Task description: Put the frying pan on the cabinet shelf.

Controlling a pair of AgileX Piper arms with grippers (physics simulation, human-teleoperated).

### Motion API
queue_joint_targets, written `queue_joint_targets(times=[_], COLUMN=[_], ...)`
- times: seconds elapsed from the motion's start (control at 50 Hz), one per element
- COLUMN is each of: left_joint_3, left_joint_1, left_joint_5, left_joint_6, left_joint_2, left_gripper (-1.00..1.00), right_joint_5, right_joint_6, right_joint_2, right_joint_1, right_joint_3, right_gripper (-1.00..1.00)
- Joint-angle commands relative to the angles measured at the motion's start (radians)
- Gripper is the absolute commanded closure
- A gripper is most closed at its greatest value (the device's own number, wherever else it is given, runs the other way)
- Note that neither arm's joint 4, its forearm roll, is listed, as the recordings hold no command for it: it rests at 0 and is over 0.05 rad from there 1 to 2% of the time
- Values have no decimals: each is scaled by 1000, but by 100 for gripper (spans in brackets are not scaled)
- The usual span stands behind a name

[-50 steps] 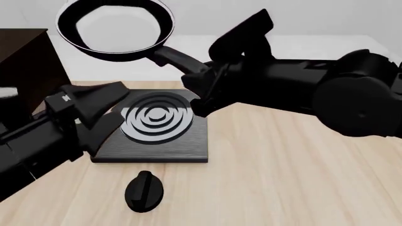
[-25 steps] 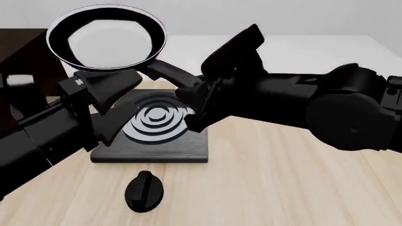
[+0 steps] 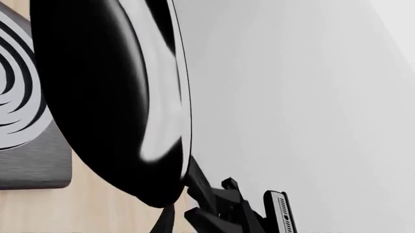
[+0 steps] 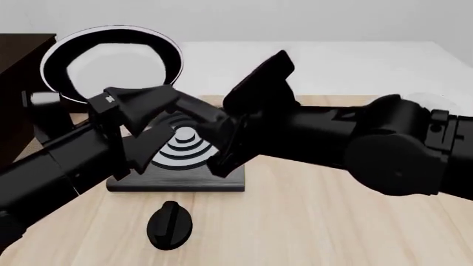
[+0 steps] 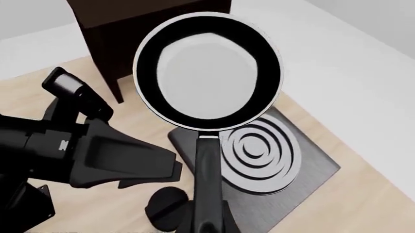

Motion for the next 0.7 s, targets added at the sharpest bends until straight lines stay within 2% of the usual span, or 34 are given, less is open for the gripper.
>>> queue_joint_targets(times=[0.02,0.14,0.2,0.7], left_joint_3=[2,-4,-4,-21], left_joint_1=[-10,7,-7,-25], left_joint_5=[-29,-41,-42,-99], left_joint_6=[-15,-8,-7,-6], left_joint_2=[36,57,58,150], left_gripper=[-100,-100,-100,-100], right_joint_5=[-20,-23,-25,-24], right_joint_6=[15,16,-2,-2], right_joint_2=[-19,-28,-34,-68], right_joint_1=[15,21,26,60], right_joint_3=[-12,-4,5,45], right_gripper=[100,100,100,100])
